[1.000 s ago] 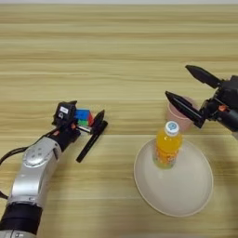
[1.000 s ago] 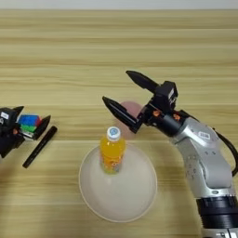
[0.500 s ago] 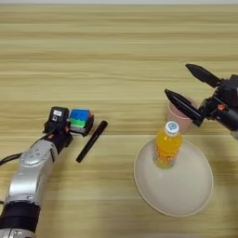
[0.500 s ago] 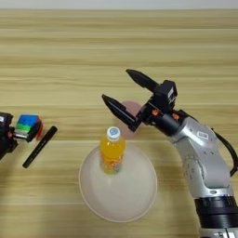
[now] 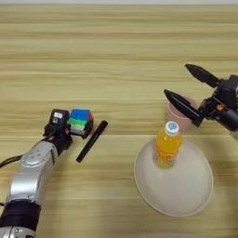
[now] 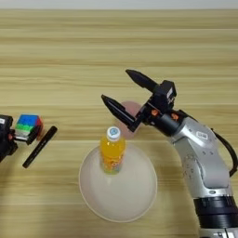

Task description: Move the objects on the table

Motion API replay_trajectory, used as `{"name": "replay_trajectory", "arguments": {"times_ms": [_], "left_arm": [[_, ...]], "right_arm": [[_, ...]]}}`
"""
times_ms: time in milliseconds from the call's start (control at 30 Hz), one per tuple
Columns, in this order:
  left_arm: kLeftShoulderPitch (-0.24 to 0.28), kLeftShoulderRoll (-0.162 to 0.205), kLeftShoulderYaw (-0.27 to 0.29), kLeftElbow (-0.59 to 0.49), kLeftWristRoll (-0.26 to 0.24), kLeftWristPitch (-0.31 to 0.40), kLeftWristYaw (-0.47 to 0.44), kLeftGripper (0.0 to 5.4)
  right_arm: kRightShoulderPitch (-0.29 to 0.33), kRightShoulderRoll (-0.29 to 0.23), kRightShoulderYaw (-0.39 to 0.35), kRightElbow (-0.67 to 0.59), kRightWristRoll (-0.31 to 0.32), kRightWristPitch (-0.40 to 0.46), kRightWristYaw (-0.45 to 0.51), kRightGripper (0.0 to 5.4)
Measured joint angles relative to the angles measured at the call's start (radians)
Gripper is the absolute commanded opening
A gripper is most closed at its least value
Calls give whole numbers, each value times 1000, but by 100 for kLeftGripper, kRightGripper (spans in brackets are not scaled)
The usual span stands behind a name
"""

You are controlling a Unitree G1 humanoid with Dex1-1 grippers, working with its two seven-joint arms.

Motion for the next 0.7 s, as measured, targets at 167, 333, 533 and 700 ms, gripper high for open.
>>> {"name": "replay_trajectory", "arguments": {"times_ms": [167,333,533,700], "left_arm": [[-5,2,-7,20,17,-1,-15,540],[-11,2,-7,43,19,-3,-26,540],[-21,2,-6,62,19,-10,-34,540],[-37,2,-6,87,26,-27,-34,500]], "right_arm": [[0,3,0,0,0,-1,0,538],[0,4,0,0,0,-1,0,538],[0,4,0,0,0,-2,0,538],[0,4,0,0,0,-2,0,540]]}}
